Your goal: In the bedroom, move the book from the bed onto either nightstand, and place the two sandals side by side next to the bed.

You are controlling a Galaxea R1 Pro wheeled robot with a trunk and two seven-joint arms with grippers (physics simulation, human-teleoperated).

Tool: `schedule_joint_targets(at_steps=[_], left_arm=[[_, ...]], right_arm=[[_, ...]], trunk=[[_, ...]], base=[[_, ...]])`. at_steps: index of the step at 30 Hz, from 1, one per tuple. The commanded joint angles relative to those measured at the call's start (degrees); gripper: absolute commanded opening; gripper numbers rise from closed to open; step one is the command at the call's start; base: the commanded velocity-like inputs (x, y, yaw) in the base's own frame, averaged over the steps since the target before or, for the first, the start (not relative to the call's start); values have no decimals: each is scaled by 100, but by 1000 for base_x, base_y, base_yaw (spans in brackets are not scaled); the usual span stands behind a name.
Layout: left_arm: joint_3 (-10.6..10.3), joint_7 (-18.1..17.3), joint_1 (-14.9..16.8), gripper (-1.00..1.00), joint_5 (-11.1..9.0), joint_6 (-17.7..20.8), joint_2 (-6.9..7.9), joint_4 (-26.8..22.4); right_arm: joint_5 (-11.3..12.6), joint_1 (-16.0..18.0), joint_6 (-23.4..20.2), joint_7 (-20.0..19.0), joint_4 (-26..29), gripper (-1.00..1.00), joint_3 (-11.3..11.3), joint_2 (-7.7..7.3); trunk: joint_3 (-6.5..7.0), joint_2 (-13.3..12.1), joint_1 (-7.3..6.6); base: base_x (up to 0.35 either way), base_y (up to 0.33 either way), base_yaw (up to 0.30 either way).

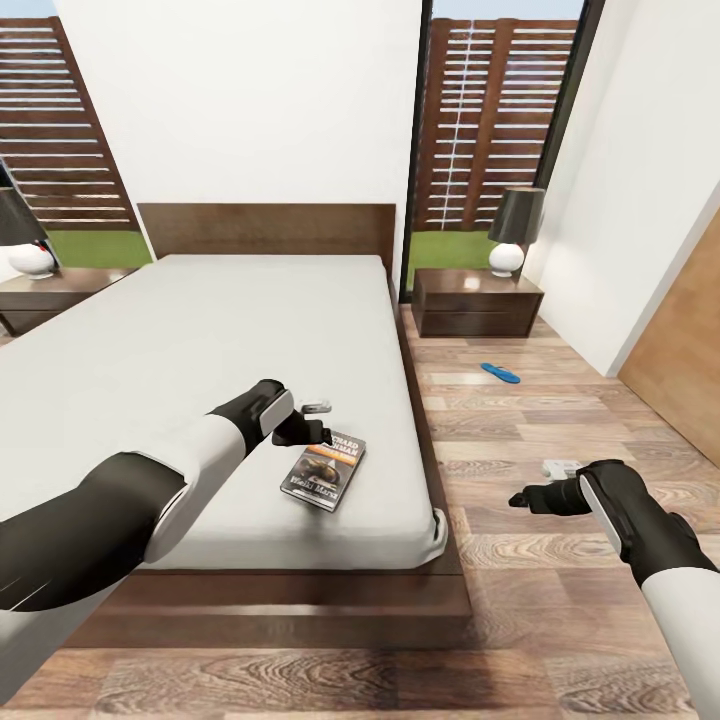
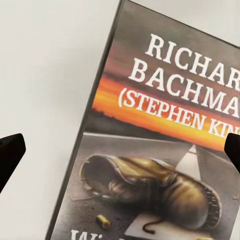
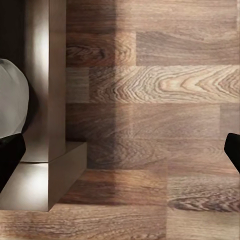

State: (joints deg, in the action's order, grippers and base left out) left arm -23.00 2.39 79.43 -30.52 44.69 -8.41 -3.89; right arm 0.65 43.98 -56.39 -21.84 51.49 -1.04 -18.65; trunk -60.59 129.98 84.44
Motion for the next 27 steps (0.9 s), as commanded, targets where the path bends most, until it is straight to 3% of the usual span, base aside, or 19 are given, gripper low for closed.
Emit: schedule_joint_targets(at_steps=[1,4,13,27], left_arm=[[-40,25,3,100,-59,23,-2,-6],[-41,25,3,100,-59,23,-8,-6],[-39,25,3,100,-59,23,-17,-6],[-41,22,3,100,-59,23,-26,-6]], right_arm=[[5,4,-22,-5,4,100,-11,-5],[5,4,-22,-7,5,100,-11,-6],[5,2,-23,-9,5,100,-11,-7],[5,2,-27,-8,3,100,-11,-7]], trunk=[[-5,2,-1],[-5,2,-1],[-167,363,197],[-167,363,197]], base=[[0,0,0],[0,0,0],[0,0,0],[0,0,0]])
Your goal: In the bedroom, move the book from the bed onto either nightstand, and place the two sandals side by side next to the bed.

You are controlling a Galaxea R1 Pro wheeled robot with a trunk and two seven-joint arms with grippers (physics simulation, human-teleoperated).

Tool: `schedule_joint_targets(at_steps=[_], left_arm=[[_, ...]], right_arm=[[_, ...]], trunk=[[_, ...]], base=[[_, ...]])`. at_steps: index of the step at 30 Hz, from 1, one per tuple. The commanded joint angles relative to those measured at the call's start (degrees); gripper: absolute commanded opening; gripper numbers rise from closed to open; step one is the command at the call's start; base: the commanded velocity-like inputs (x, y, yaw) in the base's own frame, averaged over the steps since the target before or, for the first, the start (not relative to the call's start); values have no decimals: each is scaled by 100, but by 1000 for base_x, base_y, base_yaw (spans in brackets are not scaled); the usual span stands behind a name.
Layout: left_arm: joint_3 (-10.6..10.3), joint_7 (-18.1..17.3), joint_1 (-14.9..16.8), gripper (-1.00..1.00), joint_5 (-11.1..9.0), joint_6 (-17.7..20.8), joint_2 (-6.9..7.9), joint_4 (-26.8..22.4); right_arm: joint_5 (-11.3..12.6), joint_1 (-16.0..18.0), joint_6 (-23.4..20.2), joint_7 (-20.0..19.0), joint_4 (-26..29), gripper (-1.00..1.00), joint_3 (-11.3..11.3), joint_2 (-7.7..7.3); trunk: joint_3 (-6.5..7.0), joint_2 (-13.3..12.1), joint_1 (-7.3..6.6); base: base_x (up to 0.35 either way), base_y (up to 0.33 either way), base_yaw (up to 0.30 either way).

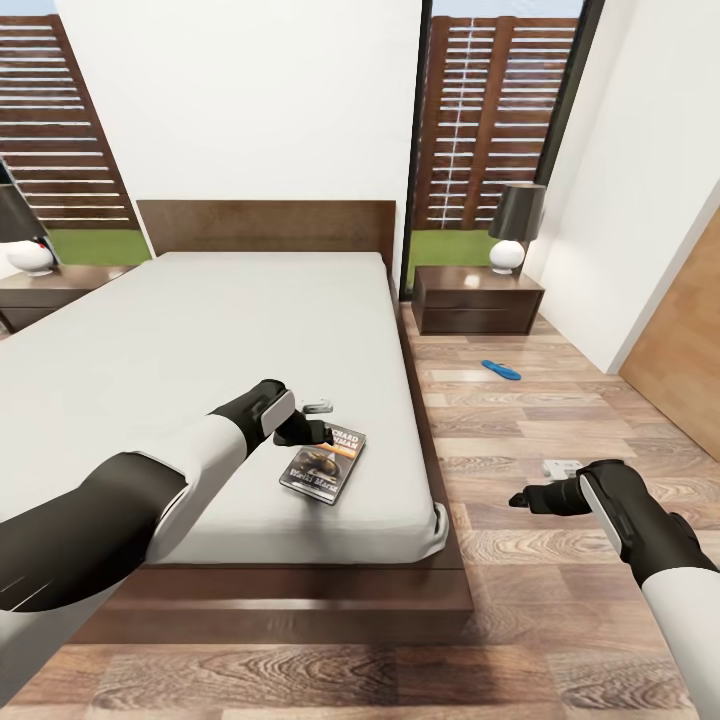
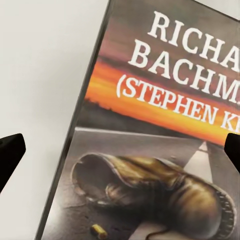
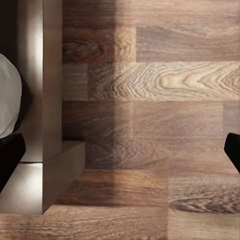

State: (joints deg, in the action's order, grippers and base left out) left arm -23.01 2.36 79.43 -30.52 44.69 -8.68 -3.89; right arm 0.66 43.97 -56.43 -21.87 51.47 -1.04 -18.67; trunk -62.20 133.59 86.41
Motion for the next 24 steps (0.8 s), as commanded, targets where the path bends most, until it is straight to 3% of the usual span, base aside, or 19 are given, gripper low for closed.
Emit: schedule_joint_targets(at_steps=[1,24], left_arm=[[-40,24,3,100,-59,22,0,-6],[-38,19,3,100,-59,22,-11,-6]], right_arm=[[5,4,-23,-7,4,100,-11,-5],[5,4,-19,-9,5,100,-11,-3]], trunk=[[-5,2,-1],[-5,2,-1]], base=[[0,0,0],[0,0,0]])
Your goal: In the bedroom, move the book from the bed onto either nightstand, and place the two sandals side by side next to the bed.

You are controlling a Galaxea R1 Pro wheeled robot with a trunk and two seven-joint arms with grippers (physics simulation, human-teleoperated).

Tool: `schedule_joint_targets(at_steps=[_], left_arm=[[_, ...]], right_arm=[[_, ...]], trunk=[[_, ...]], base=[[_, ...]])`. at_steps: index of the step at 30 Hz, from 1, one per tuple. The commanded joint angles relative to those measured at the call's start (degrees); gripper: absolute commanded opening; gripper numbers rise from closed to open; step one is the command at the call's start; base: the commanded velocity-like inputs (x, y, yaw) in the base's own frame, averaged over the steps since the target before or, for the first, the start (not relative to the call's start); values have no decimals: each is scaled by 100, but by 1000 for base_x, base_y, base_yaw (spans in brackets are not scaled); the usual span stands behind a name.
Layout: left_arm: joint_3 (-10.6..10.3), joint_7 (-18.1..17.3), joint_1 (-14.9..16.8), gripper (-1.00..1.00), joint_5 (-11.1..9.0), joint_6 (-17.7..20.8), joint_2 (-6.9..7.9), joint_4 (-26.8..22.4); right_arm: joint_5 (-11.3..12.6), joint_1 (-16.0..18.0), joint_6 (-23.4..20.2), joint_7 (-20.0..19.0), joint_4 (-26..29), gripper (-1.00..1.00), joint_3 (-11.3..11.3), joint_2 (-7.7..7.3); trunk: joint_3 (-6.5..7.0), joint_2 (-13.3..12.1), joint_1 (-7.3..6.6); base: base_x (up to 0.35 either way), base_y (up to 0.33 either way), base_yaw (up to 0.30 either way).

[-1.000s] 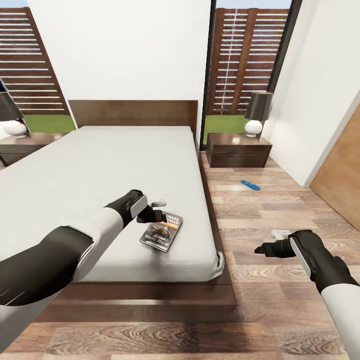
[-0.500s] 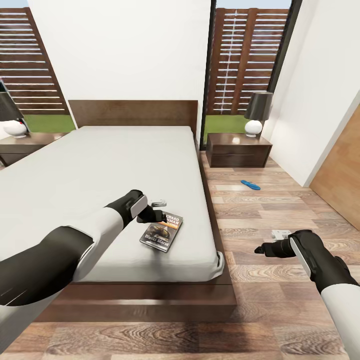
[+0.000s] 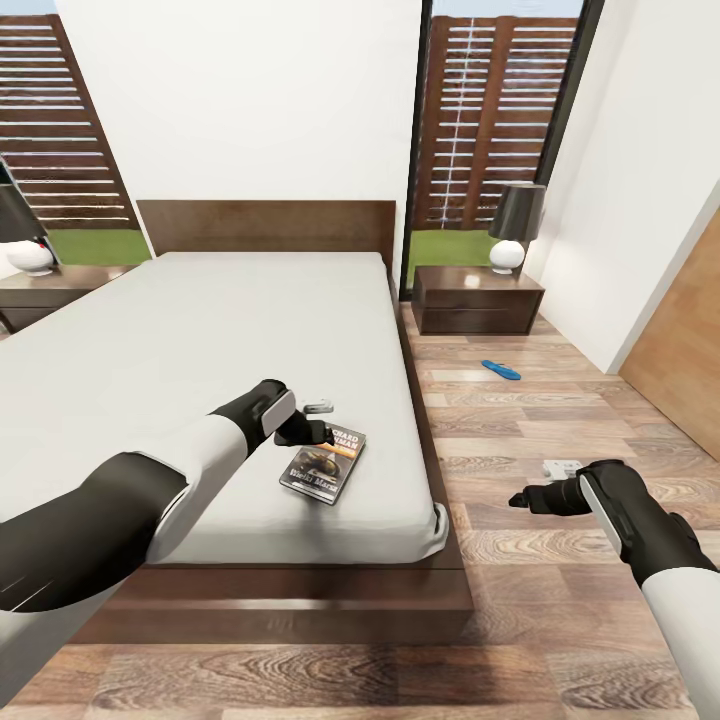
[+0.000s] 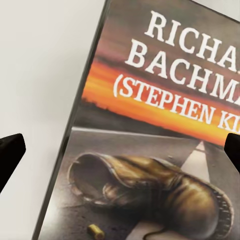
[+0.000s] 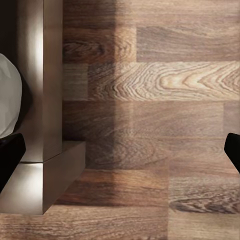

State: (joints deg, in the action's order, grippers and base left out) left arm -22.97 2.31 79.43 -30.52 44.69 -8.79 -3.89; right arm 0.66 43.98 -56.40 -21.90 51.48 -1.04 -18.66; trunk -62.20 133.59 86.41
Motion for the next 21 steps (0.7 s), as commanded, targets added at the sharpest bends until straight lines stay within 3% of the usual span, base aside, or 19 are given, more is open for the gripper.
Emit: schedule_joint_targets(at_steps=[1,9,21], left_arm=[[-43,24,3,100,-59,22,1,-6],[-42,25,3,100,-59,22,0,-6],[-41,24,3,100,-59,22,0,-6]], right_arm=[[5,2,-22,-6,4,100,-11,-5],[5,2,-24,-6,6,100,-11,-5],[5,3,-21,-2,6,100,-11,-3]], trunk=[[-5,2,-1],[-5,2,-1],[-185,403,219]], base=[[0,0,0],[0,0,0],[0,0,0]])
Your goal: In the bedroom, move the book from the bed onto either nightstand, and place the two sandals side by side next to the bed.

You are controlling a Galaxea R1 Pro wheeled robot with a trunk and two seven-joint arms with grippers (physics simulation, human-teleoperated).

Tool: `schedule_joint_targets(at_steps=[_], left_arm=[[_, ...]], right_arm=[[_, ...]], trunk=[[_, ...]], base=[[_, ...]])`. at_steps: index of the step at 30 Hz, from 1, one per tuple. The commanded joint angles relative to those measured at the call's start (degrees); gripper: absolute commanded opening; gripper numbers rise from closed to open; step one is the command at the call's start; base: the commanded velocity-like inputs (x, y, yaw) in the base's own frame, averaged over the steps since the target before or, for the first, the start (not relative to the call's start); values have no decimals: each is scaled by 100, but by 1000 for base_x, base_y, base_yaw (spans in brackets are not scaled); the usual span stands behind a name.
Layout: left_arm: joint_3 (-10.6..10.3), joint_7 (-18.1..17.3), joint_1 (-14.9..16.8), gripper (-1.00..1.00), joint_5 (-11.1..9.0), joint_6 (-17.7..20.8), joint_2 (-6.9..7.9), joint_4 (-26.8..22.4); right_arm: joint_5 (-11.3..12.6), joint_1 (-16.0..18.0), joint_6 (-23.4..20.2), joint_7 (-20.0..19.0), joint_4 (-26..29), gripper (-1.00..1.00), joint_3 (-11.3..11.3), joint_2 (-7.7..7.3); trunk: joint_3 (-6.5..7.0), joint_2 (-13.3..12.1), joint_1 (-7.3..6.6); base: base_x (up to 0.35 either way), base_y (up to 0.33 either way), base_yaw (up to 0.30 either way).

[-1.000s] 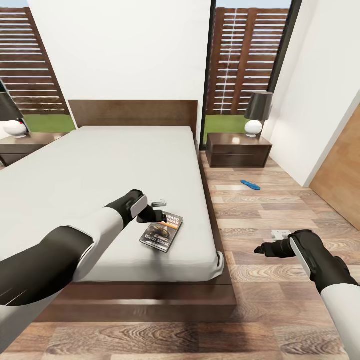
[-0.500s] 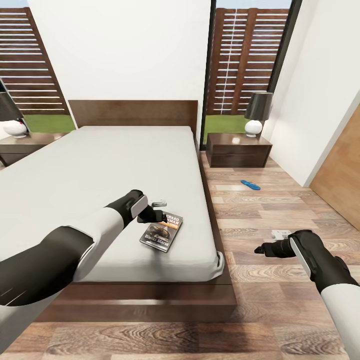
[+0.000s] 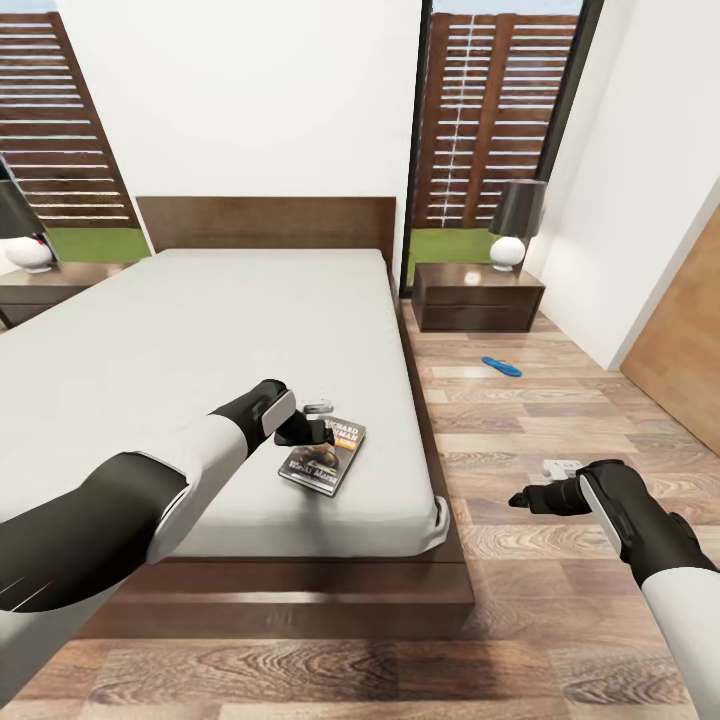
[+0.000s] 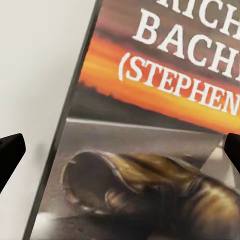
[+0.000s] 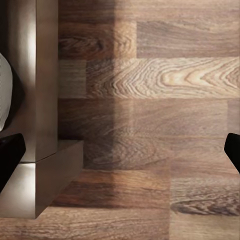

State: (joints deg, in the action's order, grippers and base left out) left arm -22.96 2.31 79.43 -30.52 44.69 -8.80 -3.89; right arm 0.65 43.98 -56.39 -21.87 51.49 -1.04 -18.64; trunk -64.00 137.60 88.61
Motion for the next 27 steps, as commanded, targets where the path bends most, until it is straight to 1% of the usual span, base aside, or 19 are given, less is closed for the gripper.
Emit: schedule_joint_targets(at_steps=[1,27], left_arm=[[-41,24,3,100,-59,22,1,-6],[-43,24,3,100,-59,22,0,-6]], right_arm=[[5,2,-24,-5,4,100,-11,-5],[5,3,-22,-6,1,100,-11,-7]], trunk=[[-5,2,-1],[-5,2,-1]], base=[[0,0,0],[0,0,0]])
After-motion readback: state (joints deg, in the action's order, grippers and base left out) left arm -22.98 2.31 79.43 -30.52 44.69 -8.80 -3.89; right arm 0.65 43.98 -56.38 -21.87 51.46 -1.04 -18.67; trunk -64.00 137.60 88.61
